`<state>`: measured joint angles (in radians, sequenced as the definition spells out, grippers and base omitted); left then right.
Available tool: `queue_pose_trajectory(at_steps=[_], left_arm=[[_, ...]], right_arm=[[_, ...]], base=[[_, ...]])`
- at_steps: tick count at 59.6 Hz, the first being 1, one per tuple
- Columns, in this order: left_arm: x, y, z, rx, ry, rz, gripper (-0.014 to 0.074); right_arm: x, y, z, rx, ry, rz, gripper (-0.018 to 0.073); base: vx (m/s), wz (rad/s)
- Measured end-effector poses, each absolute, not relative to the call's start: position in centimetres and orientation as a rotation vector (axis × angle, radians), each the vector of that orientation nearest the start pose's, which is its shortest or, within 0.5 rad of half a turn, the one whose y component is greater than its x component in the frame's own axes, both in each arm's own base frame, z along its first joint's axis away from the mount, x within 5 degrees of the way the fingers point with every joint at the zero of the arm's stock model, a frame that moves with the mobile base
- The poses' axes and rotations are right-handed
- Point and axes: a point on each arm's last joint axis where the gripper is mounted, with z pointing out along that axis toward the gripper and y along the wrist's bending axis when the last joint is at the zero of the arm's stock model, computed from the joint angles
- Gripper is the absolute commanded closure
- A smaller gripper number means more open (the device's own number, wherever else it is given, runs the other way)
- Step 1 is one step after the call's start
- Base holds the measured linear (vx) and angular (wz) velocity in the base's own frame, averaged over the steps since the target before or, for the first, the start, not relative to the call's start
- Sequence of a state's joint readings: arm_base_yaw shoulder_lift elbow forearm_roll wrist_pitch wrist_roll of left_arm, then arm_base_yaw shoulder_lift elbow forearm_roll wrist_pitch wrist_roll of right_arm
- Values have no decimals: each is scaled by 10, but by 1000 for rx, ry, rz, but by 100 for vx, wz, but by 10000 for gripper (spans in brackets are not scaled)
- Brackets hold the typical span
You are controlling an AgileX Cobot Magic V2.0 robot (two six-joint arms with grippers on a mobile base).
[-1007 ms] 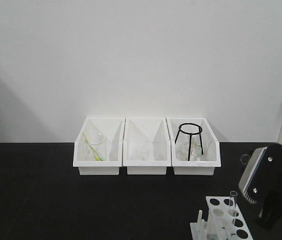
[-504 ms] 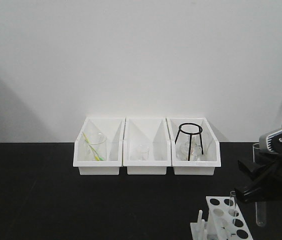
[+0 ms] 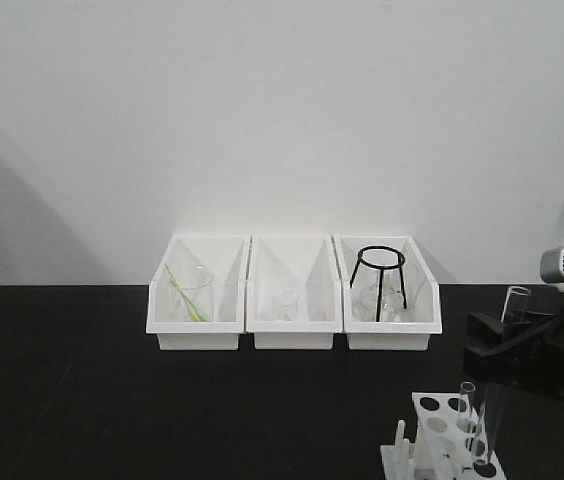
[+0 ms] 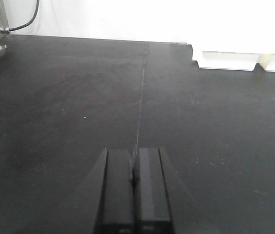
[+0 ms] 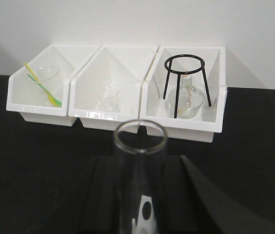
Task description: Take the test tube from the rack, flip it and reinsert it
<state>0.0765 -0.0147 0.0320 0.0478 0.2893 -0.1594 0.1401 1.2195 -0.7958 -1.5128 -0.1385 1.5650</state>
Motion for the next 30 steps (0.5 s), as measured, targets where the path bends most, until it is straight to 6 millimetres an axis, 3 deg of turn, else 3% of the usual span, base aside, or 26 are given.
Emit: queue_pose_trajectory(at_steps=[30], left_arm=[[54,5,177,-180,1781,-14,603]], right_arm=[[267,48,317,-203,1811,210,435]], base=[[0,0]])
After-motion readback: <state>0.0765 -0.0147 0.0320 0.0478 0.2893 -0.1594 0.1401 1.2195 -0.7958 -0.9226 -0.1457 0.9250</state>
